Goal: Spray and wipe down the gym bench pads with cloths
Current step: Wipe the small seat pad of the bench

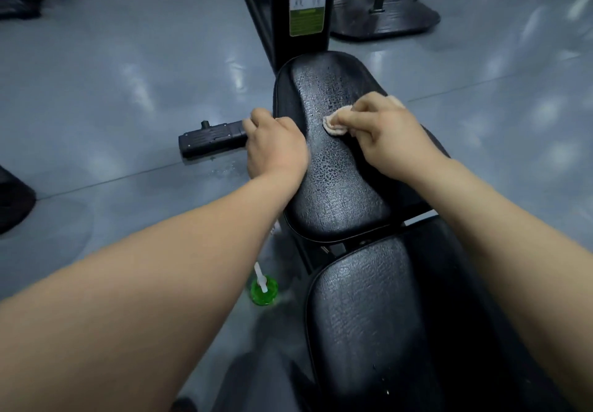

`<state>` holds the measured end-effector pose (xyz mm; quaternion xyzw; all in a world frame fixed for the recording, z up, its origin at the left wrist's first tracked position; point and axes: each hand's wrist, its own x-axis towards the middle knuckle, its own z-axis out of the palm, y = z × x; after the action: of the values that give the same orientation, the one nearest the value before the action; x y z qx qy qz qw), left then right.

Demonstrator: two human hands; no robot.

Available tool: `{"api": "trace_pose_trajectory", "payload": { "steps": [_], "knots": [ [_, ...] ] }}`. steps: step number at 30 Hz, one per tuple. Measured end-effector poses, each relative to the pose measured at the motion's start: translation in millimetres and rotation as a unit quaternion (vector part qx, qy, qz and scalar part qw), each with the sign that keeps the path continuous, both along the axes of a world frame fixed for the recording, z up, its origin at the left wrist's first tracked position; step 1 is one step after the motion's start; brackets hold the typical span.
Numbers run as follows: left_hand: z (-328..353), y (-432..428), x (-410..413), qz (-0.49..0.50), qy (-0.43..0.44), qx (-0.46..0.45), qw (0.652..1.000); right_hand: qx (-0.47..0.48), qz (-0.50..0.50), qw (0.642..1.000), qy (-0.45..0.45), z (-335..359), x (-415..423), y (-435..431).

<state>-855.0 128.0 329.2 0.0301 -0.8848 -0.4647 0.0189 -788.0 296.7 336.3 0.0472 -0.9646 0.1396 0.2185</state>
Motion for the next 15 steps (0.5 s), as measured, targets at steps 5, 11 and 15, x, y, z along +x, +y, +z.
{"api": "trace_pose_trajectory", "payload": {
  "steps": [5,11,15],
  "knots": [
    [-6,3,24,-0.064,-0.008,-0.066,0.996,-0.016,-0.040,0.999,0.006,7,-42,7],
    [-17,8,30,-0.026,0.037,-0.071,0.996,-0.022,-0.119,0.993,-0.019,16,-82,24],
    [-19,5,29,-0.030,0.046,-0.061,0.997,0.011,-0.096,0.995,-0.020,7,-58,24]
  ]
}}
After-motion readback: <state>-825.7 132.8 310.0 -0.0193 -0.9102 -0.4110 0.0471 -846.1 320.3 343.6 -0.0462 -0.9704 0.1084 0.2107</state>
